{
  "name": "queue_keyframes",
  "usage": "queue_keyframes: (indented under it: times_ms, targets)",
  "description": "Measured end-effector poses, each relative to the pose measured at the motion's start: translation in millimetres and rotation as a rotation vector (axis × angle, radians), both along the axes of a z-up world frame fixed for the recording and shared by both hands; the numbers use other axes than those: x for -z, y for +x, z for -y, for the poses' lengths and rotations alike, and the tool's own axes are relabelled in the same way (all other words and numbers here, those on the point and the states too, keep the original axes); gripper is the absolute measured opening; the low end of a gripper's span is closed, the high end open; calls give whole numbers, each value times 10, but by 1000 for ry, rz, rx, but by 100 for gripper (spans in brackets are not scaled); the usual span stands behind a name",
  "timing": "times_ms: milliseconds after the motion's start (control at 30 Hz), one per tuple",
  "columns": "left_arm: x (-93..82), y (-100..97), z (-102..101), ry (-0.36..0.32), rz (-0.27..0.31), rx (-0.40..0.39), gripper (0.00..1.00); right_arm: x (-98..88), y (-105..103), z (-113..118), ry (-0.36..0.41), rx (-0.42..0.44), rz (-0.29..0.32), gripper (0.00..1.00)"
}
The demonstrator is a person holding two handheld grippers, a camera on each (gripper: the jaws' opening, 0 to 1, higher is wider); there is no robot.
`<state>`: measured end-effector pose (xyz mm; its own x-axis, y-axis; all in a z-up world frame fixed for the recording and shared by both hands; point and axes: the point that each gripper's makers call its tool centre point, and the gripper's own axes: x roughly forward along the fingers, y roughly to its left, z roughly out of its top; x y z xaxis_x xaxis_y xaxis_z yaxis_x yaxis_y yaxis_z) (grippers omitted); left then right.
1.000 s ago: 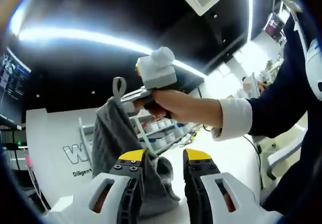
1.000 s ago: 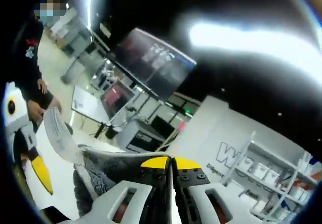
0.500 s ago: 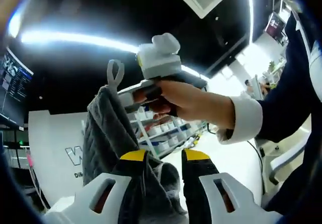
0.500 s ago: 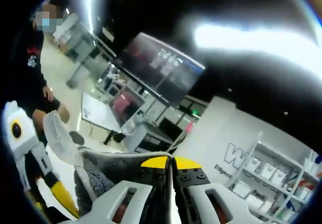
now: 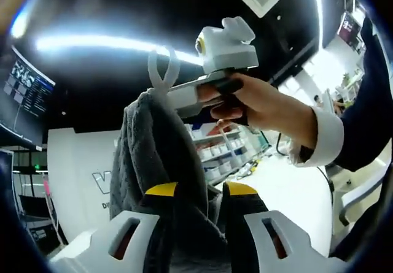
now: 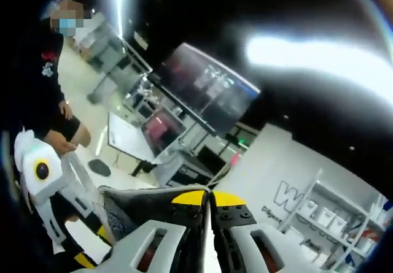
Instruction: Open the folded towel by lifting each exposed corner and separating the folded layers until the towel lies flat within the target outline without major curled edges
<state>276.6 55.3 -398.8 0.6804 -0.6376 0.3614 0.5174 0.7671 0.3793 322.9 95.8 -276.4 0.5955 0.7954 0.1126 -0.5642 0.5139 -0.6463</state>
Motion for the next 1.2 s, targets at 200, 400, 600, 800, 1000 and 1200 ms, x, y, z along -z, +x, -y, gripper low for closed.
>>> queue_keyframes:
  times_ms: [200,400,600,800,1000,1200]
  targets:
    - [32,11,38,-19,-30,10,26,12,-66,-31,-3,-23,-8,0]
    - [71,49,32,-10,-29,-14,23,36,-134,-54,-4,-32,-10,0]
    - [62,-20,70,5,4,-27,16,20,-182,-75,-8,-27,10,0]
    - [81,-97,180,87,63,-63,19,3,-193,-83,-4,-21,16,0]
    - [74,-157,197,102,93,-74,19,16,-240,-117,-7,-29,15,0]
    - [75,-56,123,85,75,-104,19,44,-340,-167,-11,-49,12,0]
